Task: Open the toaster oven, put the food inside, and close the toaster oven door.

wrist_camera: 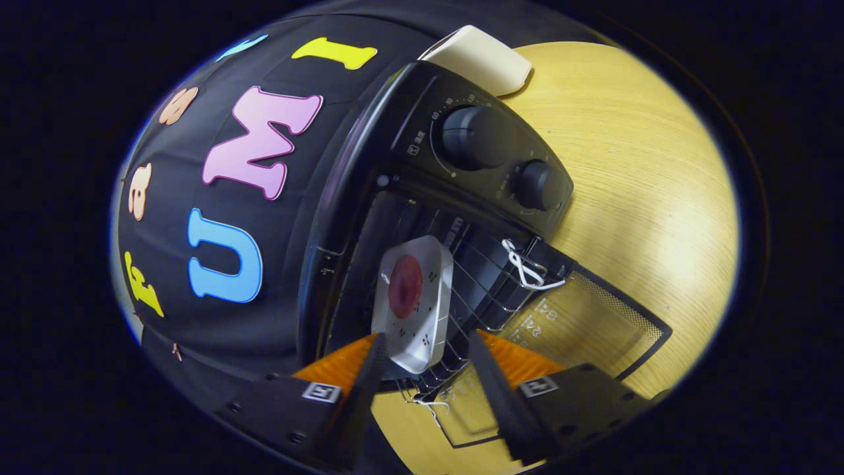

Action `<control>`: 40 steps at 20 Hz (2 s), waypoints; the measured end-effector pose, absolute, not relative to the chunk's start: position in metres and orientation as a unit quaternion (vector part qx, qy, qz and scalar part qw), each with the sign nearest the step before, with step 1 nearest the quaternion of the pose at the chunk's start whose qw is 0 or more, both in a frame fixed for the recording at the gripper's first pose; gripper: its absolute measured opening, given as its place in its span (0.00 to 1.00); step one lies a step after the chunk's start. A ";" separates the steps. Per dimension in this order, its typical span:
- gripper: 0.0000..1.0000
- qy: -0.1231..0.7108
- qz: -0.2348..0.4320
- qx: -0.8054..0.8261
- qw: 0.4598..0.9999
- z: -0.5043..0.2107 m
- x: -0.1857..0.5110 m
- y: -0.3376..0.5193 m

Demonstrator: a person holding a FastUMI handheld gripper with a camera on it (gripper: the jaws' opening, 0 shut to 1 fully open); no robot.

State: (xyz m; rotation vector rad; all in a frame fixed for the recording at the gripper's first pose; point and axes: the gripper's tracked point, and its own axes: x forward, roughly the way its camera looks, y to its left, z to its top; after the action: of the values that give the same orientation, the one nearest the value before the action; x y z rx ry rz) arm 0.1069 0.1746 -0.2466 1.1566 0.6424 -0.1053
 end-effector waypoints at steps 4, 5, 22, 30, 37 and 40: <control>0.98 0.322 -0.028 0.490 0.810 -0.241 0.080 0.171; 0.98 0.326 -0.018 0.479 0.815 -0.238 0.074 0.173; 0.99 0.335 0.064 0.065 0.938 -0.252 -0.011 0.179; 0.99 0.422 0.026 -0.003 0.906 -0.321 -0.047 0.171; 1.00 0.433 0.004 -0.033 0.901 -0.350 -0.041 0.172; 1.00 0.428 -0.010 -0.021 0.903 -0.353 -0.029 0.173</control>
State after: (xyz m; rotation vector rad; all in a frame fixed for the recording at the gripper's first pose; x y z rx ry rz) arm -0.0294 0.1726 -0.3526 -0.0432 0.8849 -0.0208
